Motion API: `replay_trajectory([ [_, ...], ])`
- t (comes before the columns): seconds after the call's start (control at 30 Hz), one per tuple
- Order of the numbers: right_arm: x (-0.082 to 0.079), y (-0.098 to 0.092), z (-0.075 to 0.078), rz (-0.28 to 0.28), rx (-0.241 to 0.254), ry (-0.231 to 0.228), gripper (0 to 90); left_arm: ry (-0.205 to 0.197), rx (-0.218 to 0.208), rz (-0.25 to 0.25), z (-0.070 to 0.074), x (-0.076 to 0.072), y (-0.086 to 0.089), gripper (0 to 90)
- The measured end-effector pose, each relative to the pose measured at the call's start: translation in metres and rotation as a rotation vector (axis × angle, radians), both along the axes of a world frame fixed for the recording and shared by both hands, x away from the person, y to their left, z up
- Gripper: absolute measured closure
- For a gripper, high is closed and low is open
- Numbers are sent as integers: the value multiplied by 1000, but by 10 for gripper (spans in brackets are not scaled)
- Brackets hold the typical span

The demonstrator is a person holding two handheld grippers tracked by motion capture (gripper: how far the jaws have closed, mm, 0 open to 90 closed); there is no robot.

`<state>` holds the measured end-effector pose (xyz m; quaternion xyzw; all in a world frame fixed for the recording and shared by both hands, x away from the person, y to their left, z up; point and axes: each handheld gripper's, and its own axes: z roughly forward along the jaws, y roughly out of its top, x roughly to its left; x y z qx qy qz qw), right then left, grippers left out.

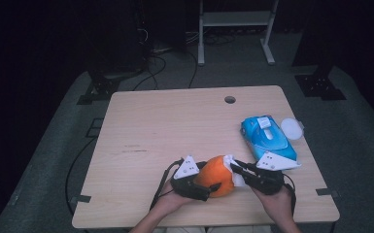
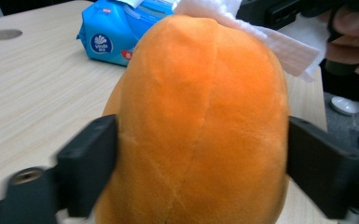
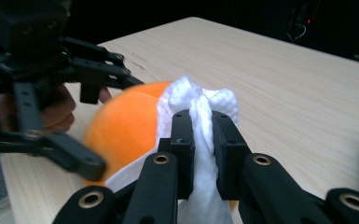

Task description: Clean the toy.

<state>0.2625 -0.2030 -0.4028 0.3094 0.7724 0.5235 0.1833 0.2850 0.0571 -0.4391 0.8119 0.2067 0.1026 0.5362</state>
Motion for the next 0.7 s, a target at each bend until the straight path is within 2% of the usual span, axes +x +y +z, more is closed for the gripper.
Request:
replay_trajectory([
  [0.07,-7,8,5,21,-11,-33,796,-8,16,-4,2,-3,-1,279],
  [0.13,-13,17,9,71,2,-51,796,-29,30,-6,3,-6,-4,304],
  [0.23,-19,31,12,97,-63,-92,796,-67,58,-8,3,-11,-10,313],
  [0.27,-17,31,11,86,-70,-92,797,-65,54,-7,3,-11,-10,315],
  [0.37,-8,17,9,45,-48,-69,796,-64,46,-7,2,-10,-11,316],
  [0.4,-5,11,8,21,-53,-73,796,-69,49,-10,2,-11,-12,315],
  [0.53,4,-9,3,-56,-64,-33,796,-92,64,-21,0,-13,-13,305],
  [0.6,4,-12,1,-56,-54,-24,796,-91,64,-20,0,-13,-13,299],
  [0.7,-4,-1,6,-20,-52,-47,795,-83,56,-13,-1,-12,-13,288],
])
